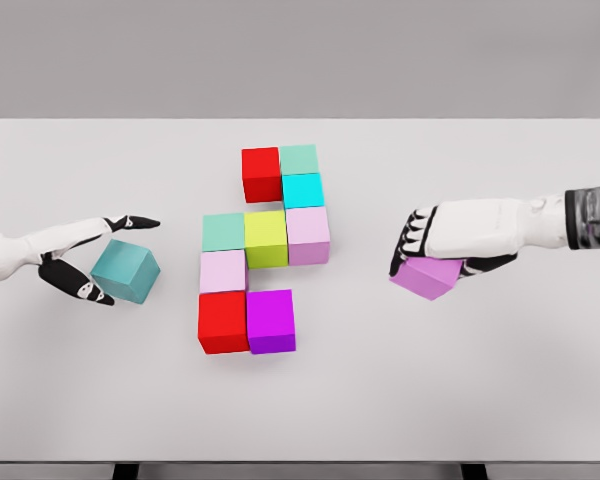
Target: Assemble the squares on the desktop into the number 2
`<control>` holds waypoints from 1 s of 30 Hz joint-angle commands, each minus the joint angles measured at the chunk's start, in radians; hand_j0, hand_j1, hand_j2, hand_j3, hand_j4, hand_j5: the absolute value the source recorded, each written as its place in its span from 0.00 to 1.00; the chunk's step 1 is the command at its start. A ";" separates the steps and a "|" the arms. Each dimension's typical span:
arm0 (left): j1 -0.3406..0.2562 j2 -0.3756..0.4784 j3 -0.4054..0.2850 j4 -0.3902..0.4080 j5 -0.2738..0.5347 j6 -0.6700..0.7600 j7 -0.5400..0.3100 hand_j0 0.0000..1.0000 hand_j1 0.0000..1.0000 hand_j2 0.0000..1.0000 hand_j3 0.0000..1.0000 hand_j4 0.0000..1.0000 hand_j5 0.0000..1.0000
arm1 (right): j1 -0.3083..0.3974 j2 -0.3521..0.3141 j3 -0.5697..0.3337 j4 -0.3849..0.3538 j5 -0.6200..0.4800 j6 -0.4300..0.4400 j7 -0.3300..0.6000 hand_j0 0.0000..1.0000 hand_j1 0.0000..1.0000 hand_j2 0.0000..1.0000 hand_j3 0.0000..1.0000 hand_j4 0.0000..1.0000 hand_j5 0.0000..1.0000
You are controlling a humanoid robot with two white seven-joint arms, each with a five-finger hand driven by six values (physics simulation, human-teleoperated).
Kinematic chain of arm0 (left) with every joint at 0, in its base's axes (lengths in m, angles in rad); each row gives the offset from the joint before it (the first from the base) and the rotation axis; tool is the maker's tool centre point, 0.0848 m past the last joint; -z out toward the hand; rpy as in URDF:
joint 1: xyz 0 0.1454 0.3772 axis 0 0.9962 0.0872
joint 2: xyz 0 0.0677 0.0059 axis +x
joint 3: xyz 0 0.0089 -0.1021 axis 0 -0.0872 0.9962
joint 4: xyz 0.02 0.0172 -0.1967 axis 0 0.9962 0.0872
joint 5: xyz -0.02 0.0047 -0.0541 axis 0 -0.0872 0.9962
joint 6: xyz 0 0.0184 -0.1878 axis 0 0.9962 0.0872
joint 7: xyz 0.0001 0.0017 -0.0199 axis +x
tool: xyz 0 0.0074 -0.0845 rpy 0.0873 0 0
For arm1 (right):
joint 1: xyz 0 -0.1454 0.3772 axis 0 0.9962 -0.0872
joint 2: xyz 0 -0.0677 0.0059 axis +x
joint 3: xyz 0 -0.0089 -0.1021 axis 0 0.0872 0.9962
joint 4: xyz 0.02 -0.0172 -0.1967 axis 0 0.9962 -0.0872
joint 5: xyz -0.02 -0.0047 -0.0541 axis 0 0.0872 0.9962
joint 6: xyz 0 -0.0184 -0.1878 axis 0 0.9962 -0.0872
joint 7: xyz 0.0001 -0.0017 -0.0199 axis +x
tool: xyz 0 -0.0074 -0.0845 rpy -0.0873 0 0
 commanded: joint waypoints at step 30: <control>-0.003 -0.037 0.000 0.026 -0.082 0.042 0.000 0.58 0.58 0.58 0.58 0.58 0.58 | -0.109 0.193 0.201 -0.063 0.100 0.002 -0.001 1.00 1.00 1.00 1.00 1.00 1.00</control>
